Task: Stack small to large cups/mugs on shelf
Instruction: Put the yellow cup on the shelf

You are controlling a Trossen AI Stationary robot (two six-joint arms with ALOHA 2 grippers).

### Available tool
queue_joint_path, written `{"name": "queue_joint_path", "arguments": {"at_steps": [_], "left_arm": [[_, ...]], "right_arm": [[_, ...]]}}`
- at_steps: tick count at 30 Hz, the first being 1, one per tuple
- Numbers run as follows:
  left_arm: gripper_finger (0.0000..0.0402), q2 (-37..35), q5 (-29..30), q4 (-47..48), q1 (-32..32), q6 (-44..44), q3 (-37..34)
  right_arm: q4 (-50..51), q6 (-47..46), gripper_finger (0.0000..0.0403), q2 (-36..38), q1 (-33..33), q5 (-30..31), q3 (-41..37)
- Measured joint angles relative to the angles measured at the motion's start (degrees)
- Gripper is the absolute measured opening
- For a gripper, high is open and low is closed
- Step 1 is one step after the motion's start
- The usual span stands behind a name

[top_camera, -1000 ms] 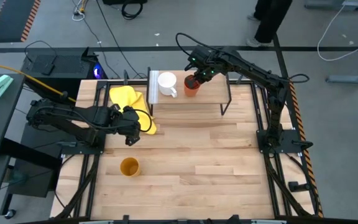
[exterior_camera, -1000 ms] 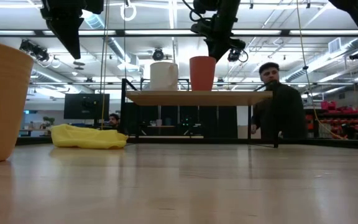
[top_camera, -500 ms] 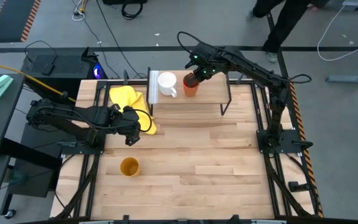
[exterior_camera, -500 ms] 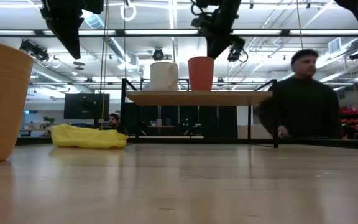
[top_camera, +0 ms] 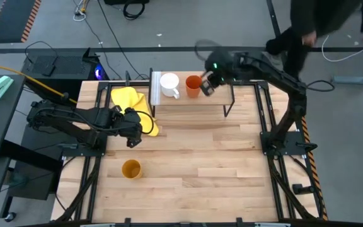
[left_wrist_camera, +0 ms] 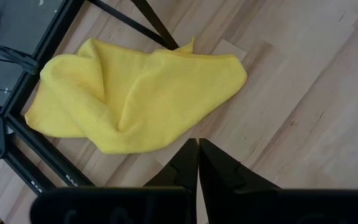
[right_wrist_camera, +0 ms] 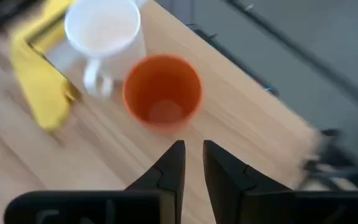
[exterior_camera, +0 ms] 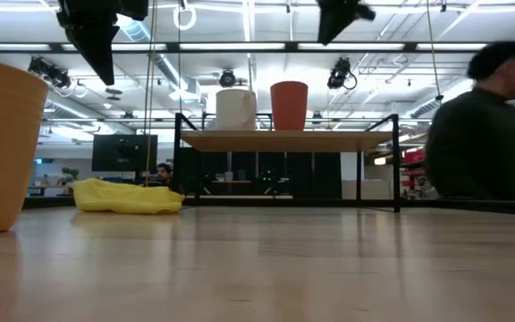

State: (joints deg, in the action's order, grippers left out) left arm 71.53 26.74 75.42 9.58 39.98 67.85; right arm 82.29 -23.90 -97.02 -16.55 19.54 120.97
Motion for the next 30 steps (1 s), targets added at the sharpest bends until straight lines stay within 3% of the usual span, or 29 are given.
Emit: {"name": "queue_joint_path", "arguments": {"at_steps": [5, 8, 18, 23, 30], "left_arm": [[0.0025, 0.0, 0.0, 0.2, 1.7, 0.9, 0.0], [0.0022, 0.0, 0.0, 0.2, 2.9, 2.0, 0.0], [0.0017, 0.0, 1.2, 0.2, 7.4, 5.2, 0.0], [0.0024, 0.0, 1.6, 0.3, 9.8, 6.4, 0.0], [0.0018, 0.0, 2.2, 1.1, 12.8, 10.0, 0.0]], "right_arm": [[5.1, -5.5, 0.0065, 1.9, 11.7, 16.6, -1.4], [4.9, -9.1, 0.0065, 4.1, 18.9, 22.3, -6.3], [1.4, -35.1, 0.0065, 15.9, 36.3, 29.8, -39.7], [-12.8, -44.9, 0.0065, 22.8, 44.7, 32.6, -59.2], [-39.1, -43.1, 0.0065, 26.3, 51.6, 40.0, -80.1]]}}
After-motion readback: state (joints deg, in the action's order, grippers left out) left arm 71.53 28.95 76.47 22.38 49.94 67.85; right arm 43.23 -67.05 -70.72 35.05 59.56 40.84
